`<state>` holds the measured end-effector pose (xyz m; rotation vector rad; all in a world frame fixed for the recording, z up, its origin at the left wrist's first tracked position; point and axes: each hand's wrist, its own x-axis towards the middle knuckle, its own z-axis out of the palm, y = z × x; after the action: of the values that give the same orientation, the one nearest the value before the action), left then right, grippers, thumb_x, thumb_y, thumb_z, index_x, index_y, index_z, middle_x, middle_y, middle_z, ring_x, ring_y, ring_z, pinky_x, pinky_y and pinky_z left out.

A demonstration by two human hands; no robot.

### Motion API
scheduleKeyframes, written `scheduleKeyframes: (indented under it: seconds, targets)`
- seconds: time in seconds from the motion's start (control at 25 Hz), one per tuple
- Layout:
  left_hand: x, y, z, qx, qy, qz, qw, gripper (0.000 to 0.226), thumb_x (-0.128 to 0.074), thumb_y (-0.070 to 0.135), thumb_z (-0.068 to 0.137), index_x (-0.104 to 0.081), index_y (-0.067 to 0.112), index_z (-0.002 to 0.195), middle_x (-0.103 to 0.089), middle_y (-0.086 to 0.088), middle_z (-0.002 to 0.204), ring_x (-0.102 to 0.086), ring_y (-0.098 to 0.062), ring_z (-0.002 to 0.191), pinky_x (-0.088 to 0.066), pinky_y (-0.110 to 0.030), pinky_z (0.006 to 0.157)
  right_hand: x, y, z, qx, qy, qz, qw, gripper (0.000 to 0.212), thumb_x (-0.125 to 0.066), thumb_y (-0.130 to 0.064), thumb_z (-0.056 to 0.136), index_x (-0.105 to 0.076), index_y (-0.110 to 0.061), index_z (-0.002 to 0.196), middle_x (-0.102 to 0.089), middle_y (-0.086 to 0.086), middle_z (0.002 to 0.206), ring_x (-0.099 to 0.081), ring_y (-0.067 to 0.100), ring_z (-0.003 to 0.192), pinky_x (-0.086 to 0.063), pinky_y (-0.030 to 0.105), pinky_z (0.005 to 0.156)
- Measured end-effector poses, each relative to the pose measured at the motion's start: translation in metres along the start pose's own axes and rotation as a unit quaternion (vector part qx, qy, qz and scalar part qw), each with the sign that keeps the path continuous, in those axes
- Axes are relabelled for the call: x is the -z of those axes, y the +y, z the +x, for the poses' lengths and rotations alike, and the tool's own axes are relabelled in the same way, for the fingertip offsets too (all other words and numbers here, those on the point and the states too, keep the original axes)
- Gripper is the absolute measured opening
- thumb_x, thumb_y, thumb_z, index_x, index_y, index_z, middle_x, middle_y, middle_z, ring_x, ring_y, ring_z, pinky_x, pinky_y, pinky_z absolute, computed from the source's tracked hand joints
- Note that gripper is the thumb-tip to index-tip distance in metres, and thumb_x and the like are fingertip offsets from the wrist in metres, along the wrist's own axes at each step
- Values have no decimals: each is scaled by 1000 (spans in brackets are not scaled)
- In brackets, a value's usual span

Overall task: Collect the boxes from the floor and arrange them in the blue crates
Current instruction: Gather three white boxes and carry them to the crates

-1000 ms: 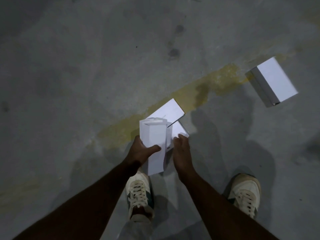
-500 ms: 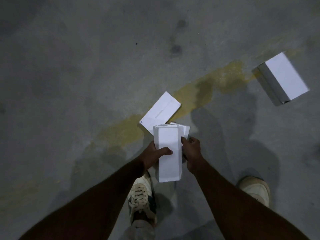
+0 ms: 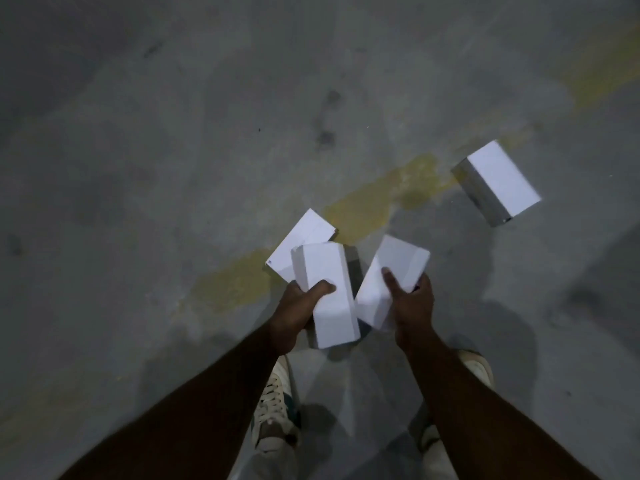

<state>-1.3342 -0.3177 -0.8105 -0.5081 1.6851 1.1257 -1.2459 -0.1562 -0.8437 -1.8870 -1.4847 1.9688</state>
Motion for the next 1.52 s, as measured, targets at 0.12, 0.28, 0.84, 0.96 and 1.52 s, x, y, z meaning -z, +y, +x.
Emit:
scheduleKeyframes:
  seconds: [0.12,0.28,0.84,0.96,1.52]
  targets:
    - [-14,33,-20,-28,118,20,992,60,-77,41,82,-45,20,128,-62,-7,117,-61,-23,105,-51,-39,84,29,-68,-4,50,-5,68,996,64,-82,-37,76,-56,-15,129,-67,6,120,-65,26,105,-55,43,92]
    - [-51,89,-67,-82,103,15,991,96,-73,70,54,-47,20,132,-65,-3,121,-63,-24,107,-53,-43,89,46,-136,-43,71,-215,-2,974,48,-60,-56,89,-59,-24,124,-70,3,115,-68,26,104,-57,44,87]
    - [-121,216,-294,-74,-98,-85,989,73,-73,67,71,-61,28,132,-73,1,123,-66,-23,118,-47,-49,108,170,-300,-190,160,-192,-53,967,39,-31,-47,104,-46,-33,138,-59,-10,131,-62,14,111,-50,40,97]
    - [-131,242,-344,-53,-129,-106,984,61,-69,58,81,-65,21,129,-73,-6,122,-69,-26,115,-50,-48,104,193,-327,-224,198,-147,-17,969,29,-38,-37,105,-43,-37,133,-60,-3,126,-62,20,107,-52,43,92]
    - [-118,304,-524,-133,-238,54,961,57,-69,53,83,-63,18,128,-73,-8,121,-69,-27,114,-47,-50,108,260,-393,-401,83,-243,167,952,81,-61,-79,74,-49,-28,136,-64,8,130,-65,32,115,-47,57,100]
